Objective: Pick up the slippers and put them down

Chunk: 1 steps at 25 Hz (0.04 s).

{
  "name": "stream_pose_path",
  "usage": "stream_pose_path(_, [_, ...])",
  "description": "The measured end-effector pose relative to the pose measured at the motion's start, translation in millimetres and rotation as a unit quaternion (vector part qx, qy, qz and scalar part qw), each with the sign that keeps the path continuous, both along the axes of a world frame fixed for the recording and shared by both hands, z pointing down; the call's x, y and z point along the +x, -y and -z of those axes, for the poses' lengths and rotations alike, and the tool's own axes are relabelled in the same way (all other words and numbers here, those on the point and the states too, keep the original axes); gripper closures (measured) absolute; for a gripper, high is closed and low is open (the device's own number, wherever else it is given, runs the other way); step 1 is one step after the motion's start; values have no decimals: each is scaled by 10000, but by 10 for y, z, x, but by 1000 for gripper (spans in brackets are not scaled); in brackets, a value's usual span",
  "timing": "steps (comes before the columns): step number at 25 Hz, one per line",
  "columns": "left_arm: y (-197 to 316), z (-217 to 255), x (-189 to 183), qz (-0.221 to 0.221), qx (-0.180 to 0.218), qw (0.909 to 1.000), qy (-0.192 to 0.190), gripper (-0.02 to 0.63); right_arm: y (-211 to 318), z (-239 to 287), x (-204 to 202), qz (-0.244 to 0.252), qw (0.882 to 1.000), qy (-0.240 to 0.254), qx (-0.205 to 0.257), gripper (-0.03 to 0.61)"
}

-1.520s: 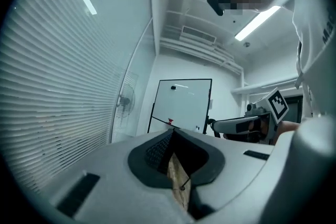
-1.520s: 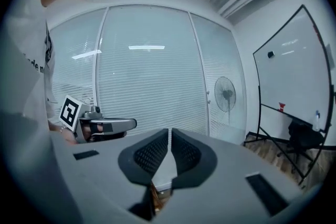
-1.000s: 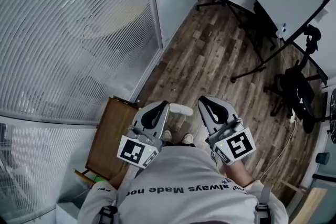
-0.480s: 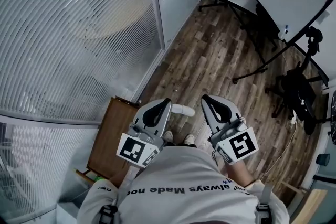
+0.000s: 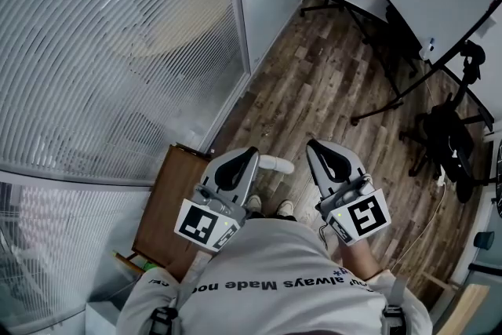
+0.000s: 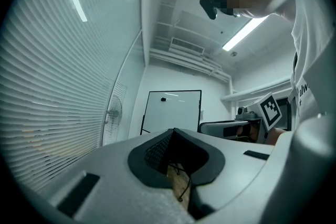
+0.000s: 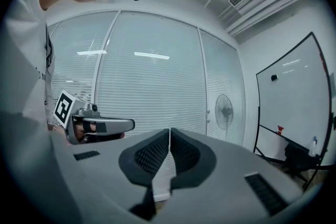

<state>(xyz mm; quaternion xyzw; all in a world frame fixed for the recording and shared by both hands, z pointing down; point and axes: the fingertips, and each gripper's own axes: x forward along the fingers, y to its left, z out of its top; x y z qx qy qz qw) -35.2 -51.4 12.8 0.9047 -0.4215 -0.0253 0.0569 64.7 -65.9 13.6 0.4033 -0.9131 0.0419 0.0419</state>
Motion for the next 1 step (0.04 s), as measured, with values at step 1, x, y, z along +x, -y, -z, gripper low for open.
stream_pose_path(1, [4, 5, -3, 2, -1, 10000, 7, 601, 8, 3, 5, -2, 10000, -8, 6, 560])
